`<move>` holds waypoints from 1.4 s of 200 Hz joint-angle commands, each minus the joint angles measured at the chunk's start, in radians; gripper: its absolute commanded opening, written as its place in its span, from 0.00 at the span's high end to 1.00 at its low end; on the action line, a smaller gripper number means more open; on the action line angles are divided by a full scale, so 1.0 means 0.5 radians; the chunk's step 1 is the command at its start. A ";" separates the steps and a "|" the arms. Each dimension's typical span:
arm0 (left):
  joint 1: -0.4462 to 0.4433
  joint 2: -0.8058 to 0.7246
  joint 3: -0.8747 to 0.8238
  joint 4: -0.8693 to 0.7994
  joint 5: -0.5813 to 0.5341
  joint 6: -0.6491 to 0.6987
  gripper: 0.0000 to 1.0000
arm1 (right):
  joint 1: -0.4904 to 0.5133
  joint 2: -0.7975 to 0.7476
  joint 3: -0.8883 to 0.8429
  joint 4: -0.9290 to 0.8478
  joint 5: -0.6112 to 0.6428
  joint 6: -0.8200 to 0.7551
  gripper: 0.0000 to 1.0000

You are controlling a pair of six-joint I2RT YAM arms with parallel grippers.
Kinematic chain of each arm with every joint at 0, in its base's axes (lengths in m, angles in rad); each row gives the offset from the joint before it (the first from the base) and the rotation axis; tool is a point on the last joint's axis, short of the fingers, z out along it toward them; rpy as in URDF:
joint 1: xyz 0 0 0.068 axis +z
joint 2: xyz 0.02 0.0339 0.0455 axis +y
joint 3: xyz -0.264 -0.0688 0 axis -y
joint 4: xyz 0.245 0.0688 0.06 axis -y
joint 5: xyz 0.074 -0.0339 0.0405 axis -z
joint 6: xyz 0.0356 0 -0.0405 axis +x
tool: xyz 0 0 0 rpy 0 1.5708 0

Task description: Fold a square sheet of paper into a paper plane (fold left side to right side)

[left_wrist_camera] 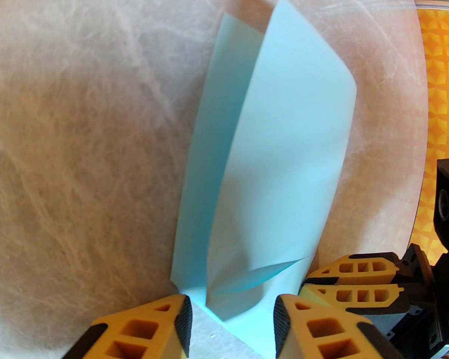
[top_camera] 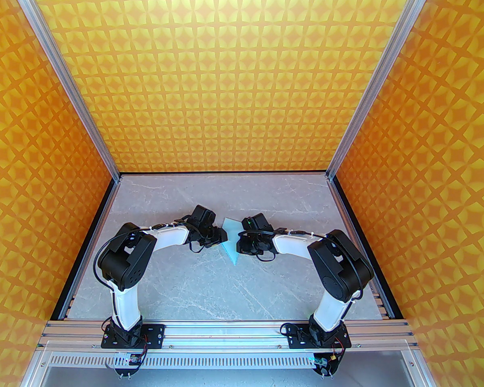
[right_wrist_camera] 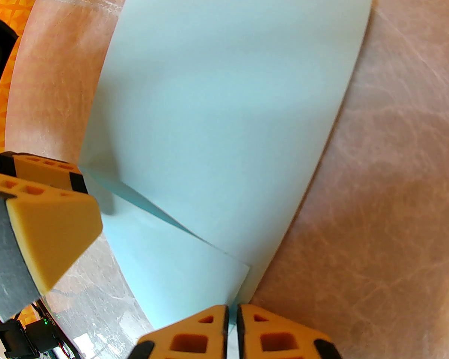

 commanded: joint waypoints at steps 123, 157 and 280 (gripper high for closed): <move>-0.084 0.060 -0.029 0.160 0.088 0.215 0.75 | 0.010 0.054 0.016 0.017 -0.005 0.005 0.86; -0.084 0.068 -0.032 0.119 0.018 0.230 0.80 | -0.005 -0.060 -0.012 0.018 0.001 0.033 0.79; -0.123 0.058 -0.006 0.060 -0.064 0.234 0.83 | -0.092 -0.027 -0.244 0.519 -0.213 0.403 0.78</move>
